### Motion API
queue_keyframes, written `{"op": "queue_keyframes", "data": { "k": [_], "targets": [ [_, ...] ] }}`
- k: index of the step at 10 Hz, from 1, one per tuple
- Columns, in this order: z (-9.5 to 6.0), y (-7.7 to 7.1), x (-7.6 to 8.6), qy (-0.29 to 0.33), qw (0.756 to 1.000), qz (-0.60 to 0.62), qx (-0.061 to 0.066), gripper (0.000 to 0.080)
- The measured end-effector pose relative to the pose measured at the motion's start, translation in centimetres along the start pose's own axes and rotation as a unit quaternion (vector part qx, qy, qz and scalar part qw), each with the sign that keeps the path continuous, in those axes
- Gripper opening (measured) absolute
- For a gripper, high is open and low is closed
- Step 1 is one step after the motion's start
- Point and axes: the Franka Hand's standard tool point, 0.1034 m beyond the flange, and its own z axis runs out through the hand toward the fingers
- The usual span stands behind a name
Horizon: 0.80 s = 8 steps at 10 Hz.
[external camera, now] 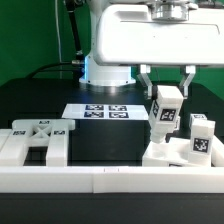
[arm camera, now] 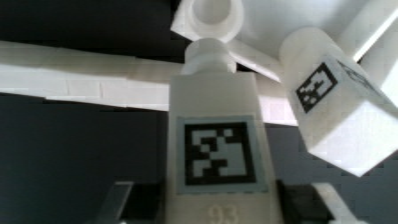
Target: Assemble chair
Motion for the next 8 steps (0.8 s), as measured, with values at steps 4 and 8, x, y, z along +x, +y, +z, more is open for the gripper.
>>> {"op": "queue_keyframes", "data": {
  "k": [4,8],
  "targets": [
    [0.5,-1.3,-0.9,0.004,1.0,0.016,0.003,0.029],
    [0.1,-0.5,-0.4,0.097,0.995,0.012,-0.023,0.029]
  ]
}}
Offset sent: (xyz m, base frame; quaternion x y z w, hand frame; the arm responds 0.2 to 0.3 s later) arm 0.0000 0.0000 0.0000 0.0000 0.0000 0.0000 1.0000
